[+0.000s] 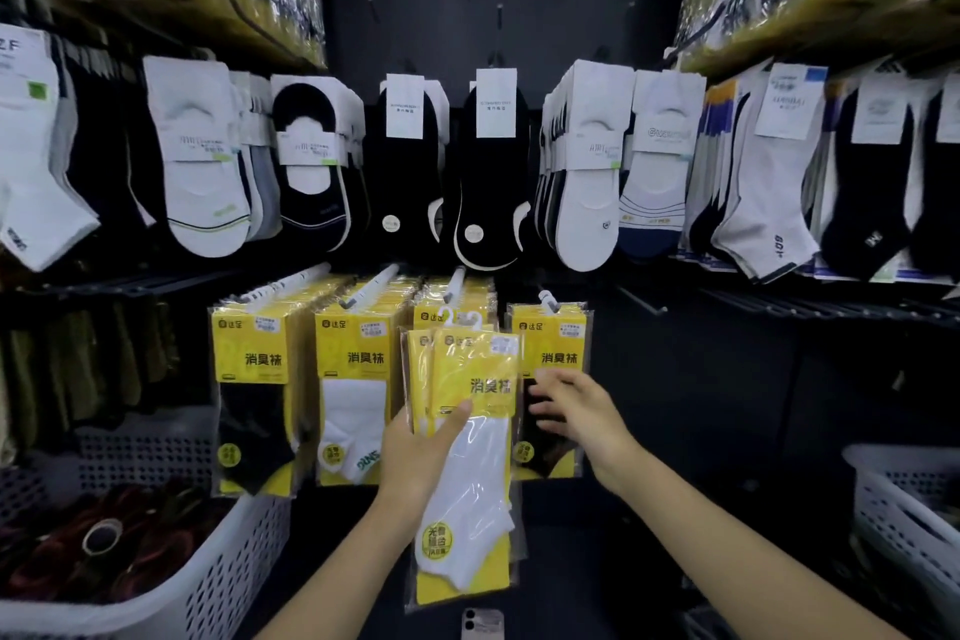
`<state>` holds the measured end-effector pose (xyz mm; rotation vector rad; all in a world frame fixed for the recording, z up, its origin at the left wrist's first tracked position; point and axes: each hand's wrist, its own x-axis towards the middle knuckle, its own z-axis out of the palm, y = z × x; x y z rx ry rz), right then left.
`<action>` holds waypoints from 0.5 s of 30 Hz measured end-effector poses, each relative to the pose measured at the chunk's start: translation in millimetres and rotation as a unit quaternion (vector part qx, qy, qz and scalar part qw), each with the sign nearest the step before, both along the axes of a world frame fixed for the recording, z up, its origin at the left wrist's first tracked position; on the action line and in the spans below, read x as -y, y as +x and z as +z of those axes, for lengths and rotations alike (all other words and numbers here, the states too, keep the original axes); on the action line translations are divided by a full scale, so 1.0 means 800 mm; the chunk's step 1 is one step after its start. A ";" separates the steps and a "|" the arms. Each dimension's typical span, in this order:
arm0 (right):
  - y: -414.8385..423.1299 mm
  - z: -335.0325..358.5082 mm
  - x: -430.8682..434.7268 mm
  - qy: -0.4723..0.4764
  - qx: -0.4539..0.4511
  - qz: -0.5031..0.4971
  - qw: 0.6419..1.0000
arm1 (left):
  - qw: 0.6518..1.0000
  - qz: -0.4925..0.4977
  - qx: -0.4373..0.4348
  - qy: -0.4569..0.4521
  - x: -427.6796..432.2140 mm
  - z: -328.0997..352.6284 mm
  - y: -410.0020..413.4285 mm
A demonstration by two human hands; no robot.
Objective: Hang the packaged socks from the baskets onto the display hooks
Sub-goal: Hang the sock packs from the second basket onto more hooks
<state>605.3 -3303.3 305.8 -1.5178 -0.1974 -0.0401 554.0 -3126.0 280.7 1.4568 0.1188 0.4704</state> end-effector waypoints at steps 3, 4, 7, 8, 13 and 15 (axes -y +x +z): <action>-0.012 0.002 -0.010 0.002 0.016 0.013 1.000 | 1.000 -0.026 0.001 0.013 0.014 0.000 -0.002; -0.014 0.001 -0.010 0.005 0.019 0.001 1.000 | 0.999 -0.035 0.006 0.014 0.018 0.000 -0.003; -0.017 -0.004 -0.003 0.031 0.016 -0.030 0.999 | 0.999 -0.048 0.024 -0.004 0.026 0.003 -0.008; -0.016 -0.006 0.000 0.047 0.007 -0.037 0.998 | 0.999 -0.038 0.022 -0.012 0.027 0.006 -0.009; -0.007 -0.002 0.028 0.112 -0.021 -0.123 0.986 | 0.999 0.010 0.027 0.031 0.015 0.019 -0.005; 0.000 0.006 0.041 0.103 -0.011 -0.157 0.982 | 0.998 0.010 0.033 0.051 0.010 0.021 -0.003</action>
